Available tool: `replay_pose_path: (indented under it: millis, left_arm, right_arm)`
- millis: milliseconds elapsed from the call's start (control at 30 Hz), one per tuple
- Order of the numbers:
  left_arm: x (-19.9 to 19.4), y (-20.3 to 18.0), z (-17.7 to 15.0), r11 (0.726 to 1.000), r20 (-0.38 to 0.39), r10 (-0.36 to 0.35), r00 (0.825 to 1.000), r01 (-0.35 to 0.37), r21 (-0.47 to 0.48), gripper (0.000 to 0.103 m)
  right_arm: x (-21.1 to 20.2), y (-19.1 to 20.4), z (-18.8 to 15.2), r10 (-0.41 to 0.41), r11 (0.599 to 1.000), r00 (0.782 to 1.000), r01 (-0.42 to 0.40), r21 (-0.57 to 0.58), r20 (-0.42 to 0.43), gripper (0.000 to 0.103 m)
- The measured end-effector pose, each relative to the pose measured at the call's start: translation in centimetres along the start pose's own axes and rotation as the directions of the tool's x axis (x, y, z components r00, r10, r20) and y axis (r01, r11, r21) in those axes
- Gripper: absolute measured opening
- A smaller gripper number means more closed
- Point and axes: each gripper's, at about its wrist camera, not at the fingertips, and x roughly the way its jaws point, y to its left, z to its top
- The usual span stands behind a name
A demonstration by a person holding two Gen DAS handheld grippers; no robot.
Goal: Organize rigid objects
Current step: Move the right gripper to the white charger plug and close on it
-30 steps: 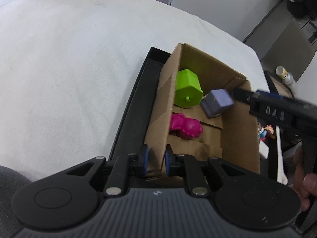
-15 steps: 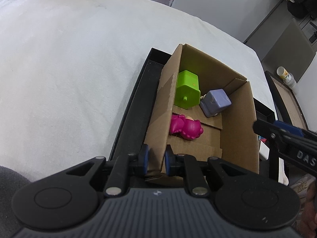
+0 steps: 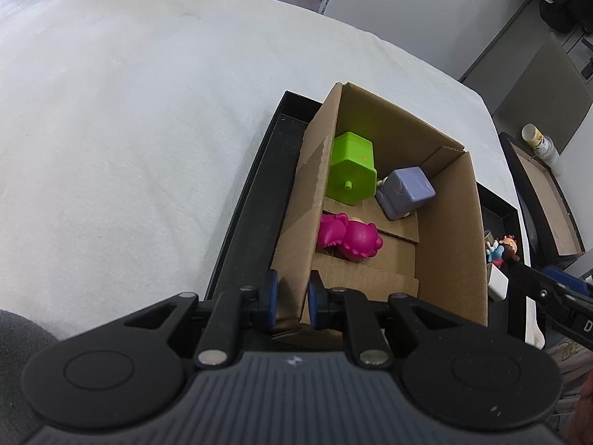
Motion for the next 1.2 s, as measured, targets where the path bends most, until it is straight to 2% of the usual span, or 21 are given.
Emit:
replay_pose_path:
  millis: [500, 700, 867, 967, 1133, 1200]
  left_arm:
    - [0.1, -0.1, -0.1, 1.0, 0.003, 0.011, 1.0, -0.011, 0.003, 0.015]
    - [0.1, 0.0, -0.1, 1.0, 0.003, 0.013, 1.0, -0.013, 0.005, 0.015]
    - [0.2, 0.0, 0.0, 1.0, 0.001, 0.014, 1.0, -0.014, 0.003, 0.015]
    - [0.2, 0.0, 0.0, 1.0, 0.0, 0.012, 1.0, -0.012, -0.001, 0.015]
    - [0.2, 0.1, 0.0, 1.0, 0.0, 0.013, 1.0, -0.013, -0.004, 0.015]
    - [0.2, 0.1, 0.0, 1.0, -0.003, 0.01, 1.0, -0.01, -0.007, 0.015]
  right_arm:
    - [0.9, -6.3, -2.8, -0.082, 0.984, 0.996, 0.085, 0.154, -0.027, 0.071]
    - [2.2, -8.6, -3.4, -0.084, 0.969, 0.995, 0.093, 0.228, -0.048, 0.071]
    - [3.8, -9.7, -3.7, -0.093, 0.953, 0.993, 0.108, 0.282, -0.066, 0.071]
    - [4.6, -10.0, -3.9, -0.11, 0.943, 0.991, 0.127, 0.306, -0.073, 0.076]
    - [6.3, -10.2, -3.9, -0.117, 0.939, 0.989, 0.139, 0.315, -0.089, 0.077]
    - [7.0, -10.0, -3.8, -0.126, 0.941, 0.988, 0.148, 0.304, -0.09, 0.081]
